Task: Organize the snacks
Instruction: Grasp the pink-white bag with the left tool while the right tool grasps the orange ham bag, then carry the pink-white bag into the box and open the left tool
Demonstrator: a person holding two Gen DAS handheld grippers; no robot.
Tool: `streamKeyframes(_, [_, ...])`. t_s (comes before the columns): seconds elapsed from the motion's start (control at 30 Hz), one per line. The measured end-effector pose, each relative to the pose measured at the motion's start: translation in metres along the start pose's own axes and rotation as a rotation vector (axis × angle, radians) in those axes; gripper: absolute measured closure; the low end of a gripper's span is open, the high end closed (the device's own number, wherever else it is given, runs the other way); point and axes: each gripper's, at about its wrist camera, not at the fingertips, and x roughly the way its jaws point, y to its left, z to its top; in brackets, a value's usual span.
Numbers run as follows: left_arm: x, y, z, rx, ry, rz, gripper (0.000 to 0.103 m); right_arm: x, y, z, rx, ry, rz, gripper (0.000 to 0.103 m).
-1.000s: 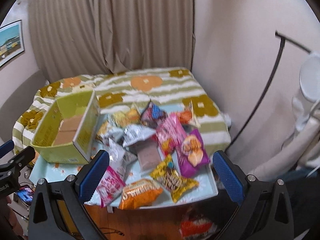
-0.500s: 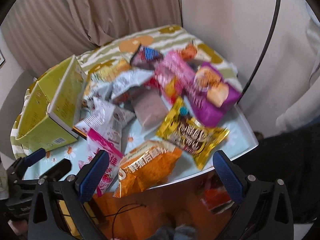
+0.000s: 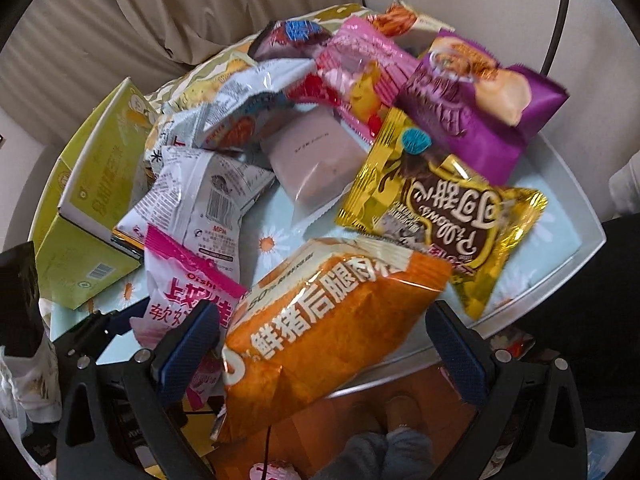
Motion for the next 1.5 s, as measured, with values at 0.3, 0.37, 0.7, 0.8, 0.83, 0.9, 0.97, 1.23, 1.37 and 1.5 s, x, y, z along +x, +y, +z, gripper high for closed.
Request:
streamKeyframes(0.3, [-0.004,-0.005,-0.002,0.007,-0.017,-0.013,0.054,0.012,0.005,0.0,-0.021,0.036,0.035,0.02])
streamKeyframes(0.37, [-0.008,-0.006,-0.003,0.016,-0.026,-0.001,0.056,0.011,0.008,-0.001,-0.037,0.035,0.03,0.028])
streamKeyframes(0.7, [-0.035,-0.015,-0.006,-0.019,-0.068,0.023,0.066,-0.004,0.004,0.002,-0.063,0.029,0.052,0.034])
streamKeyframes(0.8, [-0.049,-0.015,-0.009,-0.053,-0.098,0.033,0.066,-0.014,0.005,0.004,-0.093,0.018,0.063,0.034])
streamKeyframes(0.83, [-0.053,-0.015,-0.01,-0.067,-0.107,0.037,0.066,-0.016,0.007,0.006,-0.1,0.015,0.066,0.034])
streamKeyframes(0.9, [-0.064,-0.014,-0.011,-0.096,-0.125,0.046,0.066,-0.024,0.006,0.005,-0.12,0.006,0.075,0.034])
streamKeyframes(0.97, [-0.076,-0.016,-0.012,-0.128,-0.146,0.056,0.066,-0.032,0.008,0.008,-0.147,-0.004,0.086,0.034])
streamKeyframes(1.23, [-0.146,-0.019,-0.006,-0.236,-0.273,0.129,0.066,-0.074,0.022,0.032,-0.253,-0.072,0.156,0.034])
streamKeyframes(1.37, [-0.179,-0.01,0.003,-0.286,-0.342,0.171,0.066,-0.096,0.039,0.054,-0.32,-0.114,0.21,0.034])
streamKeyframes(1.5, [-0.207,0.012,0.022,-0.336,-0.399,0.182,0.066,-0.106,0.07,0.079,-0.419,-0.142,0.257,0.034])
